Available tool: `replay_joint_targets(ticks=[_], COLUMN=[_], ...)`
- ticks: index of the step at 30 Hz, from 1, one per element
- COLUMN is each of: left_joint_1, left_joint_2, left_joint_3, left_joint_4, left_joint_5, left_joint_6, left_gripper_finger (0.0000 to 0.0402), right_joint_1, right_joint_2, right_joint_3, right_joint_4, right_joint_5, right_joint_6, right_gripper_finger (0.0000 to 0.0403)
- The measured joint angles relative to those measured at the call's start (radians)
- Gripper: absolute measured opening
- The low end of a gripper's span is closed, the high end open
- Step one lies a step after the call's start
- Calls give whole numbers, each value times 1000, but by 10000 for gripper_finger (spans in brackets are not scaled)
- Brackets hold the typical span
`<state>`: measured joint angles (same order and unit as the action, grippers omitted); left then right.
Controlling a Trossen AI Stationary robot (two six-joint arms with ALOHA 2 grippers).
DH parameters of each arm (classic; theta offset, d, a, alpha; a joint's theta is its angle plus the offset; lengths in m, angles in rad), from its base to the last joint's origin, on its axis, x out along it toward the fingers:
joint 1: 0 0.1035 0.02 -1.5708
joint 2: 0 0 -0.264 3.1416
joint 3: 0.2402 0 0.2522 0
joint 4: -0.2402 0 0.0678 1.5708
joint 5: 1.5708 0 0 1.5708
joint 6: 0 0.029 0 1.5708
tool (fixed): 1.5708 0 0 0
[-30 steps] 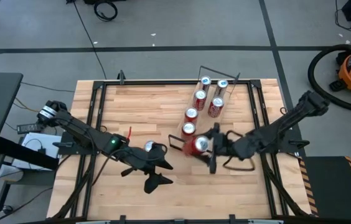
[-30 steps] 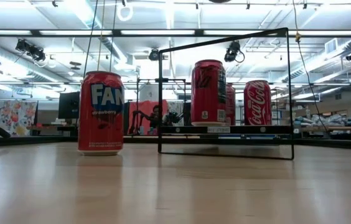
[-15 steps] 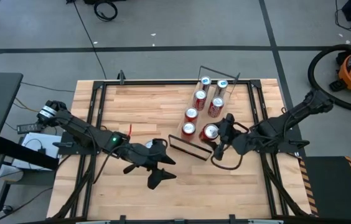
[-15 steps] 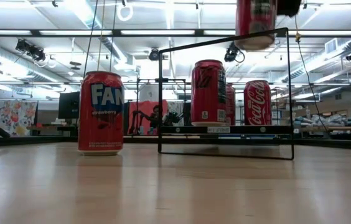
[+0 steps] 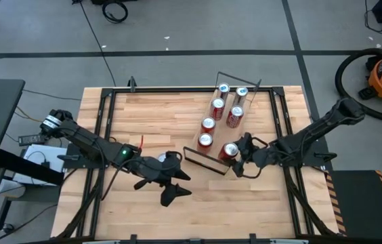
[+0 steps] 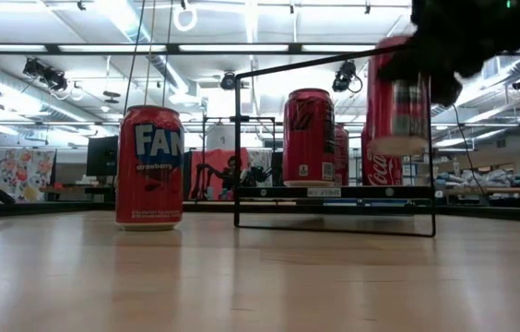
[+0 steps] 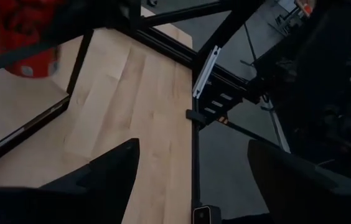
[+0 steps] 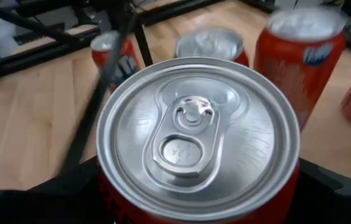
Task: Place canned beverage on shelf
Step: Put the red-black soda can on the shelf aligned with the other red-black soda can
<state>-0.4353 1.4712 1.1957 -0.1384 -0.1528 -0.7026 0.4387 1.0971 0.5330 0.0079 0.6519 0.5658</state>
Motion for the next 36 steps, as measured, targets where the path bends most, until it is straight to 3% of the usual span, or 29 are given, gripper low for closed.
replay_joint_targets(ticks=[8,22,36], left_joint_1=[19,35,35], left_joint_2=[0,1,1], left_joint_3=[0,0,0], left_joint_4=[-7,-10,-15], left_joint_5=[-3,-3,-4], left_joint_6=[-30,-46,-56], left_gripper_finger=[308,308,308], right_joint_1=[-62,-148,-173], right_joint_2=[27,29,29], right_joint_3=[-91,-90,-89], right_joint_4=[148,163,248], right_joint_5=[-78,-222,-317], right_joint_6=[-57,-157,-204], right_gripper_finger=[330,355,351])
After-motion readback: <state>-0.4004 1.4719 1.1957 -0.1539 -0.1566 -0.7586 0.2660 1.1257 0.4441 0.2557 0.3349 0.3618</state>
